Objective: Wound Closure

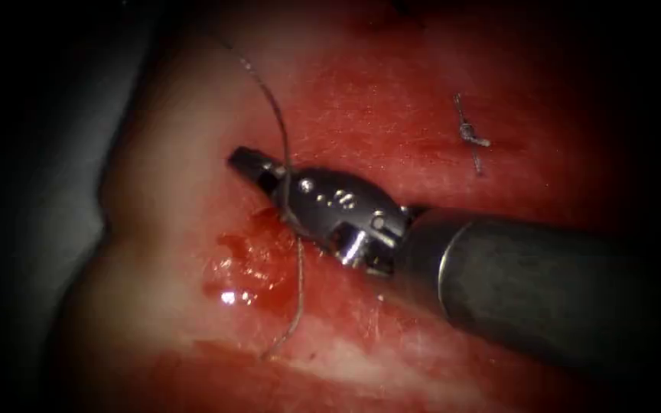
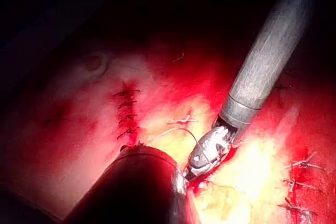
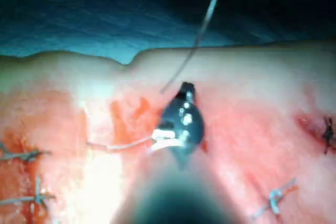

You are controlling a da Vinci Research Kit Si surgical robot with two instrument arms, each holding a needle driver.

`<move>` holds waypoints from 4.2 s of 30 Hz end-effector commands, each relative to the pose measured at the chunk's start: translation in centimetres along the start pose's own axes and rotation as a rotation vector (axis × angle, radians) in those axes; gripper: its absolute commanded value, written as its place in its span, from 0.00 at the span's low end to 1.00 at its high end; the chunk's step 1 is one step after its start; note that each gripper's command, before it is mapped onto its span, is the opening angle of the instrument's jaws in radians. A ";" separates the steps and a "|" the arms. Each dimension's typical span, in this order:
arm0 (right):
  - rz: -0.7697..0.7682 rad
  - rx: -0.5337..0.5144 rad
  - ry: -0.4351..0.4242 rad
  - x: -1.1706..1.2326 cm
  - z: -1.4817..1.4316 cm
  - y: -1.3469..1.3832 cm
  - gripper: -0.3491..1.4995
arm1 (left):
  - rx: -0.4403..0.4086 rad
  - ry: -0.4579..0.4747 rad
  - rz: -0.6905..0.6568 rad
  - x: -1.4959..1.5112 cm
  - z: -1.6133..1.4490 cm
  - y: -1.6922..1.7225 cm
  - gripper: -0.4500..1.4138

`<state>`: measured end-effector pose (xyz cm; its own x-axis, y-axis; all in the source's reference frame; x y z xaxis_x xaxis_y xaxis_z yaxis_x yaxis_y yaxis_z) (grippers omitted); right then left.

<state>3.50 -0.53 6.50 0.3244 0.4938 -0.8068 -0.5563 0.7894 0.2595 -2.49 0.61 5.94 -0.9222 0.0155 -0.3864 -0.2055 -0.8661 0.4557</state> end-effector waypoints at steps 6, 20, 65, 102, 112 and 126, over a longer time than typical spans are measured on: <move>0.041 -0.072 0.078 0.14 -0.73 0.46 0.60 | 0.008 0.007 -0.004 0.17 0.14 0.06 0.00; 0.105 -0.234 0.149 0.18 -3.04 1.83 0.54 | -0.062 0.102 0.029 1.17 0.85 0.91 0.00; 0.088 -0.214 0.133 0.29 -2.53 1.39 0.74 | -0.566 0.452 -0.548 0.33 0.12 1.84 0.86; 0.093 -0.175 0.108 0.37 -2.19 0.96 0.71 | -0.594 0.175 -0.822 0.15 0.49 3.34 0.24; 0.050 0.031 0.074 0.29 -1.97 0.64 0.50 | -0.578 0.188 -0.834 0.10 0.38 3.14 0.00; -0.461 0.319 0.141 0.02 -1.14 -0.10 0.54 | -0.547 0.220 -0.829 0.03 -0.03 2.62 0.00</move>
<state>2.60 -1.03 5.80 0.3703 0.0250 -0.9286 -0.1214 0.9924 -0.0217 -2.98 -1.65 7.01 -0.4645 0.6716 -0.5773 -0.5272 -0.7334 -0.4291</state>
